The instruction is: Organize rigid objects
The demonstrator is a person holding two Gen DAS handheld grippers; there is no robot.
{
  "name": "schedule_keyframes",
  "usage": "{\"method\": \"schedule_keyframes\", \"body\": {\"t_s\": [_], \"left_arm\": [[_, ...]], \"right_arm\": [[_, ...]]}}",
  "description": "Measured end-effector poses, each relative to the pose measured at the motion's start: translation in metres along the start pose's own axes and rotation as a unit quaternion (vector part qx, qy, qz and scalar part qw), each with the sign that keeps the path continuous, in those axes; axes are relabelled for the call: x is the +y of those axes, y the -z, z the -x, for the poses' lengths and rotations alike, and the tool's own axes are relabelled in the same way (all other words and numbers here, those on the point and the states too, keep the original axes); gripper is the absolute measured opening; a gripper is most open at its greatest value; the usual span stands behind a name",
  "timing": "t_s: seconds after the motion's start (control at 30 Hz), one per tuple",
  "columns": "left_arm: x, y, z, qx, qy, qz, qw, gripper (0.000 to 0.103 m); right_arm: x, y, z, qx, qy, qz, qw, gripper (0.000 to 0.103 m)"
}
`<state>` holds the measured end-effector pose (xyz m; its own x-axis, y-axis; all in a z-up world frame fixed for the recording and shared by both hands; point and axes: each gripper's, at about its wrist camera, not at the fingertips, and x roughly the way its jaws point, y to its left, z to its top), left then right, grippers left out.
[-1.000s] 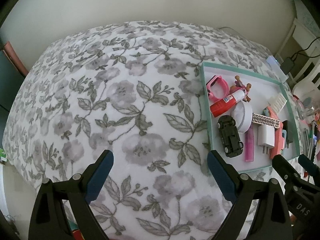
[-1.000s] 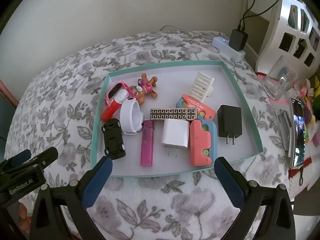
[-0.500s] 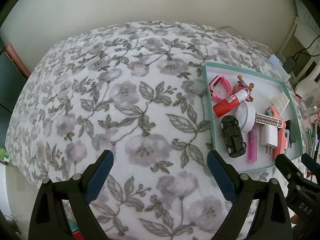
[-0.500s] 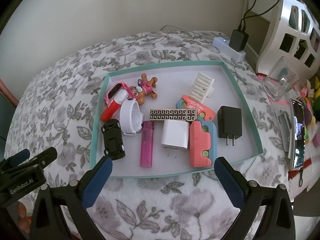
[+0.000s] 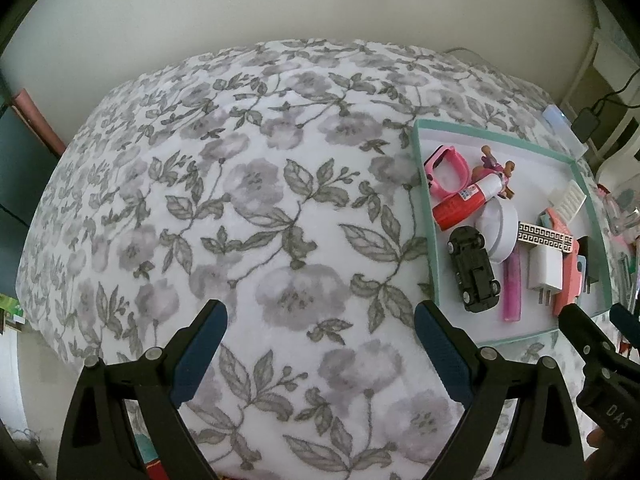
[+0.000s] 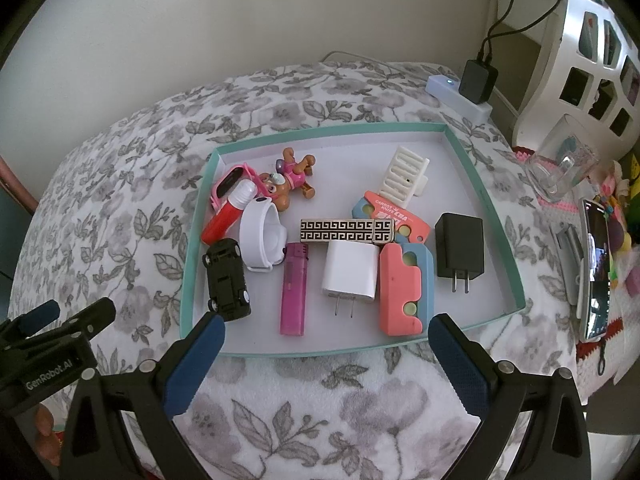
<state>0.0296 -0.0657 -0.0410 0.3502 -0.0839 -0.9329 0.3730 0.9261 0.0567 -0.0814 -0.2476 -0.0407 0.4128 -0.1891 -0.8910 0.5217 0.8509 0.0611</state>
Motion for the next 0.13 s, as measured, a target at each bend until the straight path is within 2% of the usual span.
{"method": "schedule_keyframes", "body": {"t_s": [0.13], "left_arm": [[0.0005,0.0001,0.0007,-0.002,0.005,0.004,1.0,0.095]], "right_arm": [[-0.0014,-0.0013,-0.0013,0.001,-0.001,0.002,1.0,0.103]]}}
